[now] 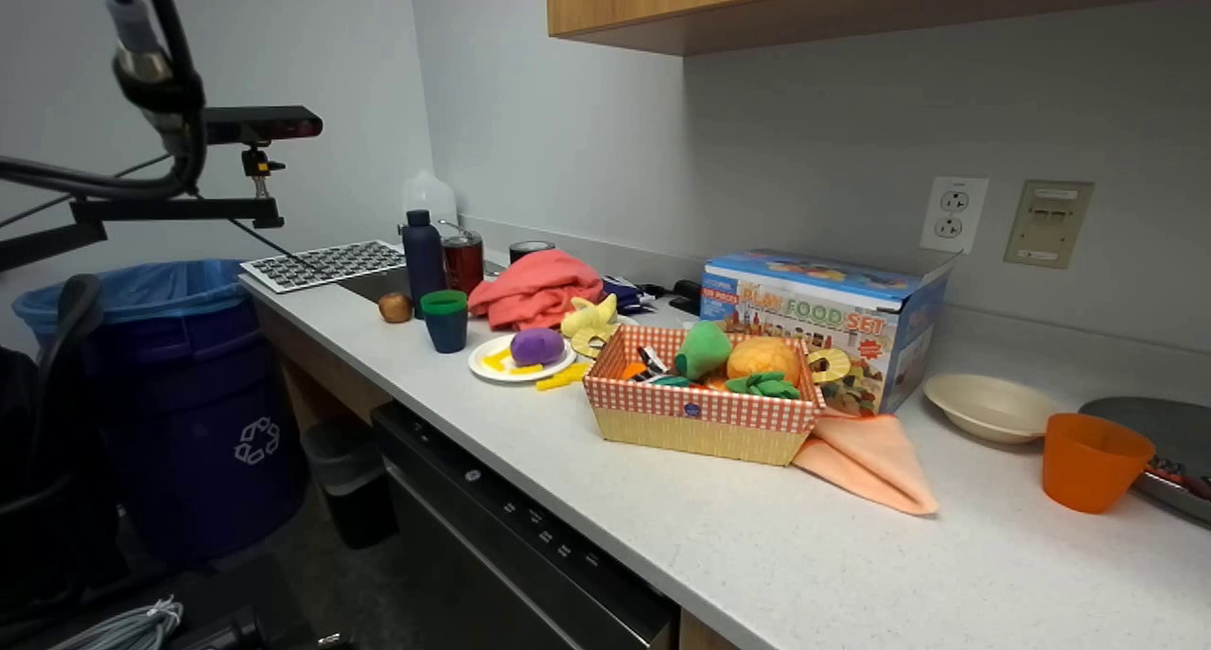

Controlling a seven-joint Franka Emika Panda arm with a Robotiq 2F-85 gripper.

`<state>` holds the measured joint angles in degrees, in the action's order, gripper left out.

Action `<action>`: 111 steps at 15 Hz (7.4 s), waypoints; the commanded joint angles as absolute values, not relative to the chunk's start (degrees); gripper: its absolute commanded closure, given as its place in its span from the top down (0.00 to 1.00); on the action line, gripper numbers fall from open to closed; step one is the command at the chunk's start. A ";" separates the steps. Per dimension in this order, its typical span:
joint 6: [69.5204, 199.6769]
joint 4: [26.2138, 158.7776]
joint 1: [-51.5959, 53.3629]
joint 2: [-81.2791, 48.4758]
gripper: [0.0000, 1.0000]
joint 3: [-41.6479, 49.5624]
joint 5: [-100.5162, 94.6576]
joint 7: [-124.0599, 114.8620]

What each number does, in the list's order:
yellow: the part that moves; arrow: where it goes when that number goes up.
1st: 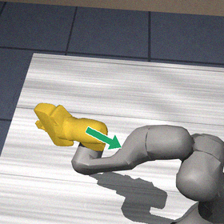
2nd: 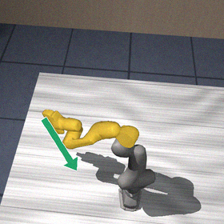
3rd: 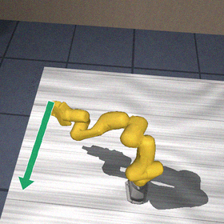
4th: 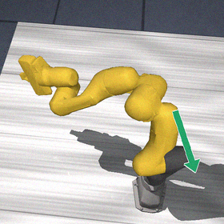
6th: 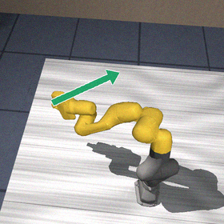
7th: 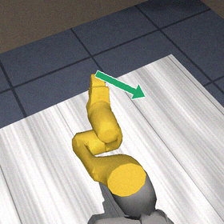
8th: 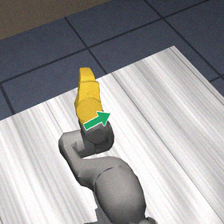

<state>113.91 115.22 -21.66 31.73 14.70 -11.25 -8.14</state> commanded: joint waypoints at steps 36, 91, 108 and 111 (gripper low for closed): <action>127.95 103.69 -26.00 23.66 1.00 24.01 -13.44 -6.01; 145.00 103.20 14.14 21.73 1.00 29.56 16.72 35.03; 152.07 95.58 9.60 15.81 1.00 27.64 25.84 42.87; 152.61 96.57 8.10 15.75 1.00 26.64 26.38 43.19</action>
<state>152.82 96.58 10.36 16.03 28.53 25.22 42.57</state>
